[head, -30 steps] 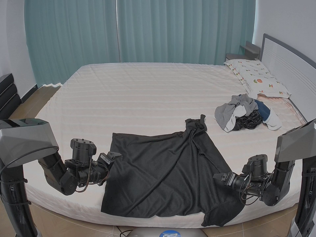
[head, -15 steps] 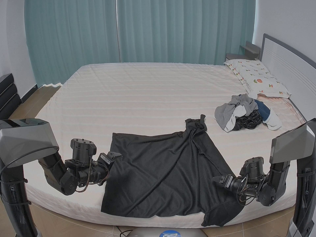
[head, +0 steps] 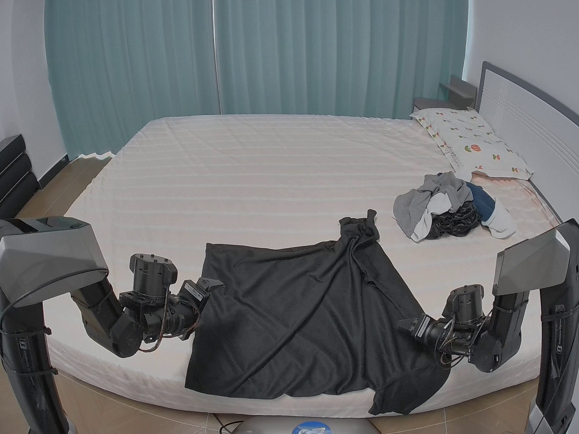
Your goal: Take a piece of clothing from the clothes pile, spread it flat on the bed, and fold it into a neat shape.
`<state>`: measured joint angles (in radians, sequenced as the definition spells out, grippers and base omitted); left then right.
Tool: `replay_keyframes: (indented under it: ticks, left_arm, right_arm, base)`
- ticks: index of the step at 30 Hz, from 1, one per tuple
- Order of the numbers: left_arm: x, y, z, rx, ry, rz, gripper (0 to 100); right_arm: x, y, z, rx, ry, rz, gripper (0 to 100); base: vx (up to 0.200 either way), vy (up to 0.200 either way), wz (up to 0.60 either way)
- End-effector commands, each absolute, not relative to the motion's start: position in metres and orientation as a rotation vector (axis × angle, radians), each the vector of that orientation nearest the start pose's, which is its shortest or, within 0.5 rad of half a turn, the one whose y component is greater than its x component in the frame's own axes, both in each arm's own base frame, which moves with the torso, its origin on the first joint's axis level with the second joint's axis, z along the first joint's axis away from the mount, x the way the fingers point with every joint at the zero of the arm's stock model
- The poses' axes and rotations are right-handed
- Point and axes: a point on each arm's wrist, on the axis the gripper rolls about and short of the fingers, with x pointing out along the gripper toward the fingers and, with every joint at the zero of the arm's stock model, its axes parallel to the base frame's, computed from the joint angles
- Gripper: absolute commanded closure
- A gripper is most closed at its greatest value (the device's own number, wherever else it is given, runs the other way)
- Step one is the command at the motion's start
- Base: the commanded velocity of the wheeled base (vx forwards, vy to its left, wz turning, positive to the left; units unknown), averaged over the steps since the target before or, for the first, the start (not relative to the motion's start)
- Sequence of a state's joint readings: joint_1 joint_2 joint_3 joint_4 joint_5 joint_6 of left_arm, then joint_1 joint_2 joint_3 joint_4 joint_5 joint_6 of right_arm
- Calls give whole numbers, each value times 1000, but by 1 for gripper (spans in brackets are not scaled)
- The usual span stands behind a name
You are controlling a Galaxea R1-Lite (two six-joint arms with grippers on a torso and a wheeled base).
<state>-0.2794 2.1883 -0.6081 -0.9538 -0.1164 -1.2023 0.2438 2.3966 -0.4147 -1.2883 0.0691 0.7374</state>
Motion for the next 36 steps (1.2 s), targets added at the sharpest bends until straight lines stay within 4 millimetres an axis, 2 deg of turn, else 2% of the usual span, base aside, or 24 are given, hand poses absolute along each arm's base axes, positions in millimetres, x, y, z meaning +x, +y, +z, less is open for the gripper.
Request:
replay_keyframes:
  ticks: [1, 9, 14, 21, 25, 29, 30, 31, 32, 33, 36]
  left_arm:
    - [317, -94, 9, -1094, 776, 43, 0]
    - [317, -94, 9, -1094, 776, 43, 0]
    - [317, -94, 9, -1094, 776, 43, 0]
    - [317, -94, 9, -1094, 776, 43, 0]
    - [317, -94, 9, -1094, 775, 44, 0]
    - [317, -94, 9, -1094, 776, 43, 0]
    - [317, -94, 9, -1094, 776, 43, 0]
    - [317, -94, 9, -1094, 776, 43, 0]
    - [317, -94, 9, -1094, 775, 44, 0]
    - [317, -94, 9, -1094, 775, 44, 0]
    - [317, -94, 9, -1094, 775, 44, 0]
  right_arm:
    - [291, 72, -53, 642, 762, 22, 100]
    - [299, 60, -48, 630, 687, -78, 100]
    - [309, 28, -42, 636, 651, -155, 100]
    - [318, 1, -42, 679, 668, -191, 100]
    - [315, 0, -39, 694, 675, -154, 100]
    - [310, 6, -24, 695, 655, -112, 100]
    - [305, 14, -18, 697, 660, -79, 0]
    - [305, 15, -17, 697, 660, -74, 0]
    - [299, 26, -15, 691, 684, -35, 0]
    - [299, 26, -15, 691, 684, -35, 0]
    - [287, 53, -20, 654, 753, 27, 0]
  base:
    - [0, 0, 0]
    - [0, 0, 0]
    - [0, 0, 0]
    - [0, 0, 0]
    - [0, 0, 0]
    - [0, 0, 0]
    - [0, 0, 0]
    - [0, 0, 0]
    - [0, 0, 0]
    - [0, 0, 0]
    - [0, 0, 0]
